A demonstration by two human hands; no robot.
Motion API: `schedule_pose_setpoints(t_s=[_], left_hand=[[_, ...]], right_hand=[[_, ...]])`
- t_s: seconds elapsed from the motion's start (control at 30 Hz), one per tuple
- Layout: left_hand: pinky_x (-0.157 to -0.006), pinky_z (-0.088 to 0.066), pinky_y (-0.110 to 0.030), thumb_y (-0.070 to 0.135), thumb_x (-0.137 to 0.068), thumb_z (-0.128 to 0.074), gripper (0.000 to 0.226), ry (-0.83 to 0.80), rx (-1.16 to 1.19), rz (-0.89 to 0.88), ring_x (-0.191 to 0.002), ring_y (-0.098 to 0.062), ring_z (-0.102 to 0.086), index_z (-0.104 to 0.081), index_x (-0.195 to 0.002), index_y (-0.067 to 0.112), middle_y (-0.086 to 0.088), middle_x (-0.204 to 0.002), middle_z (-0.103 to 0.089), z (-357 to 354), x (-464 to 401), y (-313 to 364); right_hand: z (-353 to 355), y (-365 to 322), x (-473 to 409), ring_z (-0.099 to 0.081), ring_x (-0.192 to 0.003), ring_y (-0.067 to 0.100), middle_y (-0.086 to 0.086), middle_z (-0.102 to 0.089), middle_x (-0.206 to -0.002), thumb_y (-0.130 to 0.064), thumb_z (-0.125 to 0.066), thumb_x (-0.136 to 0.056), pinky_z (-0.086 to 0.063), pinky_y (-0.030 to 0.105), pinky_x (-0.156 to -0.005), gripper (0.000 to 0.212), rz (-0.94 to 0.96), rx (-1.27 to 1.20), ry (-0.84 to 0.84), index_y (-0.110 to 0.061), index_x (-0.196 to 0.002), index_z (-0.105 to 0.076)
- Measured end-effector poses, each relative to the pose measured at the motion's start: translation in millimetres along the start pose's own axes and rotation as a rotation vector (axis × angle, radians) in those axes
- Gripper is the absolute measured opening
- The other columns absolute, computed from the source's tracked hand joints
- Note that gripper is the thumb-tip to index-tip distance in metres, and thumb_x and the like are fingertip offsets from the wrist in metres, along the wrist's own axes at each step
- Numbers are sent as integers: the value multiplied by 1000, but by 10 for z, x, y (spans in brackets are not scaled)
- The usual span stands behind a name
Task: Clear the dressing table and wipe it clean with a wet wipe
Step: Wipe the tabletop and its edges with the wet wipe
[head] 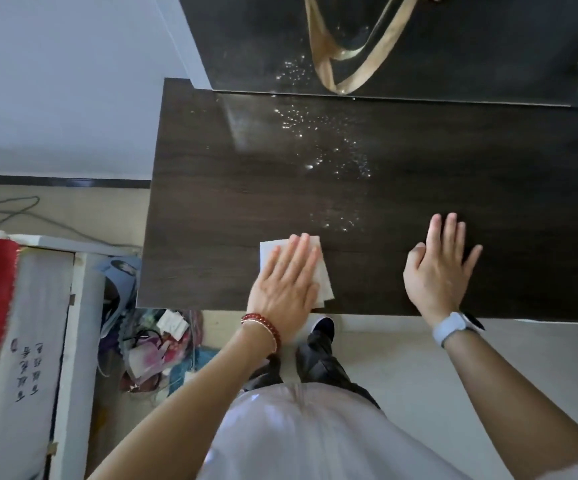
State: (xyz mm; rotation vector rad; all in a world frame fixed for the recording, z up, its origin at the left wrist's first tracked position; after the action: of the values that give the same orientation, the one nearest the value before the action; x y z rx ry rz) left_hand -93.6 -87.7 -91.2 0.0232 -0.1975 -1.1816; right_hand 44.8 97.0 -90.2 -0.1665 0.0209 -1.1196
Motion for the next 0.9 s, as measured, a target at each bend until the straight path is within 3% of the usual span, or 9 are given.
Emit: schedule_pose_setpoints(t_s=[0.17, 0.3, 0.4, 0.47, 0.57, 0.7, 0.77, 0.83, 0.9], left_hand=[[-111, -14, -52, 38, -90, -20, 58, 26, 79, 521, -136, -46, -14, -24, -141, 12, -31, -147, -18, 25, 145, -647], [-112, -10, -49, 37, -90, -23, 58, 24, 11, 185, -135, -44, -20, -28, -140, 7, -23, -146, -28, 6, -363, 253], [-113, -4, -49, 42, -91, -15, 59, -91, -49, -115, -139, -36, -12, -18, -143, 13, -12, -152, -20, -23, -660, 970], [-112, -9, -48, 43, -91, -15, 59, -85, -66, -157, -140, -33, -15, -19, -143, 15, -10, -151, -22, -34, -741, 1008], [-110, -24, -46, 41, -88, -24, 59, -28, -14, 97, -137, -33, -24, -26, -142, 16, -13, -148, -29, 22, -652, 378], [-114, -2, -47, 34, -94, -22, 56, -21, 147, 682, -141, -34, 1, -7, -145, 15, -16, -154, -4, 138, -428, -694], [-112, -1, -51, 33, -94, -21, 57, 37, 144, 831, -139, -39, 1, -9, -145, 10, -21, -153, -4, 173, -569, -622], [-112, -3, -51, 38, -88, -13, 63, 50, 135, 643, -138, -42, -4, -11, -144, 9, -21, -152, -10, 152, -906, -98], [-113, -1, -46, 41, -87, -9, 64, -12, 93, 277, -140, -38, 0, -5, -145, 13, -15, -154, -8, 81, -1128, 596]], right_hand=[[-31, -6, 0, -16, -141, 29, 14, -22, -152, -32, -19, -89, -8, 52, -112, 60, 16, 31, -11, -10, -144, -23], [5, 75, -61, -18, -142, 26, 10, -25, -152, -23, -35, -94, -8, 46, -113, 51, 135, -38, -50, -11, -143, -28], [80, 262, -108, -24, -139, 25, 10, -33, -148, -12, -41, -93, -14, 48, -113, 47, 220, -70, -15, -13, -139, -36], [95, 387, -147, -26, -139, 27, 12, -34, -147, -16, -38, -92, -14, 48, -112, 47, 158, -51, 6, -14, -139, -37], [88, 411, -147, -25, -139, 30, 13, -32, -148, -27, -24, -90, -15, 49, -112, 52, 106, 2, -6, -15, -140, -34], [48, 294, -160, -23, -139, 32, 13, -30, -150, -29, -22, -89, -13, 51, -111, 56, 61, 2, -16, -11, -141, -32], [45, 244, -178, -22, -139, 32, 12, -29, -150, -30, -19, -89, -13, 50, -112, 57, 54, -6, -15, -10, -141, -31], [34, 229, -188, -22, -140, 31, 10, -29, -151, -30, -19, -89, -14, 49, -112, 57, 56, -13, -25, -11, -141, -31], [42, 247, -198, -22, -140, 30, 10, -30, -150, -28, -20, -90, -15, 49, -112, 55, 48, -33, -14, -12, -141, -32]])
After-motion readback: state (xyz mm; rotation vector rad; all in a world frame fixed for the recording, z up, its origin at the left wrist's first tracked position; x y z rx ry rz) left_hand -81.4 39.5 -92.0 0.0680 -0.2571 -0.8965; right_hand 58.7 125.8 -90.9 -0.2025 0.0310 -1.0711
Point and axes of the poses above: each hand's wrist, its own x-axis away from the middle knuckle, its own z-axis out of the back of the hand, y = z × x, the point moved 6 cm from there along -x, towards the middle knuckle
